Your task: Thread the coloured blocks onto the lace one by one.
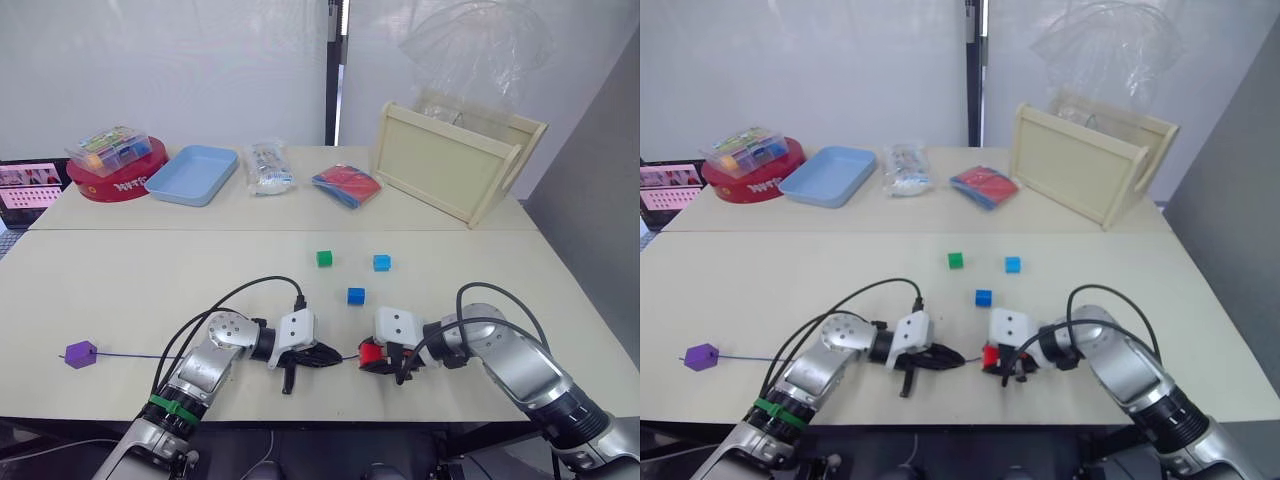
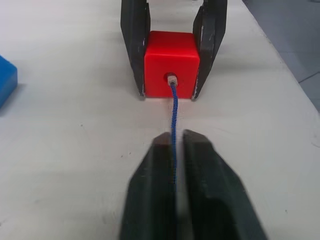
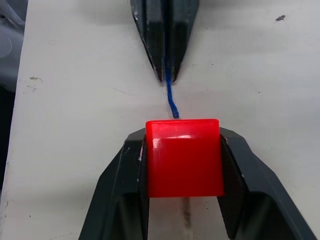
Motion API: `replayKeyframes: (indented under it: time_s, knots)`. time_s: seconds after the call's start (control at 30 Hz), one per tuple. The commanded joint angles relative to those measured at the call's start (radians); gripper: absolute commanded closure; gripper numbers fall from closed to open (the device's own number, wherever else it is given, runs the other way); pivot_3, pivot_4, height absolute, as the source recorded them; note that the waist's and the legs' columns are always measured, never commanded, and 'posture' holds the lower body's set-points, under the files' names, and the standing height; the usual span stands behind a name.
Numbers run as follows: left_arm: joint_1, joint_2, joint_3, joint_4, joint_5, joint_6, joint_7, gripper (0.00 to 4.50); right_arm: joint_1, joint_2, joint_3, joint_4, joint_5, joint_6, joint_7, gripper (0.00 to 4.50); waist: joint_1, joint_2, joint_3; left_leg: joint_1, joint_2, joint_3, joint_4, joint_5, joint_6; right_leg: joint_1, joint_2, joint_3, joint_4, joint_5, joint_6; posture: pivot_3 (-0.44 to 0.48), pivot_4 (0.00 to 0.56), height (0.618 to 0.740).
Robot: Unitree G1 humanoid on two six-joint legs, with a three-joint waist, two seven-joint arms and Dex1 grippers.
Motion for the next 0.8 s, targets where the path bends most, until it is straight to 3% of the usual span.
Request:
replayKeyframes:
  time_s: [0.03,0.5,0.63,0.8]
  knots:
    - [-0.011,-0.011,-0.004,-0.007,-0.036,-0.001,-0.030,4.50,0.016,0.009,0.013,0.009,-0.022,0.005,-0.016,3.31,0.000,0.000,0.000,0.000,0.000,0.000,0.000,0.000,0.000,0.000,0.000,0.000,0.000,0.000,0.000,0.000,0.150,0.740]
    - [-0.069,-0.108,-0.003,0.072,-0.013,-0.018,0.037,4.50,0.022,0.006,0.008,-0.014,-0.018,0.033,-0.021,3.31,0.002,0.000,0.000,0.000,0.000,0.000,0.000,0.000,0.000,0.000,0.000,0.000,0.000,0.000,0.000,0.000,0.150,0.740]
    - [-0.059,-0.119,0.026,0.035,-0.084,0.089,0.032,4.50,0.014,0.008,0.011,-0.012,-0.020,0.033,-0.017,3.31,0.002,0.000,0.000,0.000,0.000,0.000,0.000,0.000,0.000,0.000,0.000,0.000,0.000,0.000,0.000,0.000,0.150,0.740]
    - [-0.056,-0.082,0.053,-0.005,-0.115,0.161,0.021,3.02,0.004,0.011,0.014,-0.002,-0.026,0.024,-0.015,3.31,0.000,0.000,0.000,0.000,0.000,0.000,0.000,0.000,0.000,0.000,0.000,0.000,0.000,0.000,0.000,0.000,0.150,0.740]
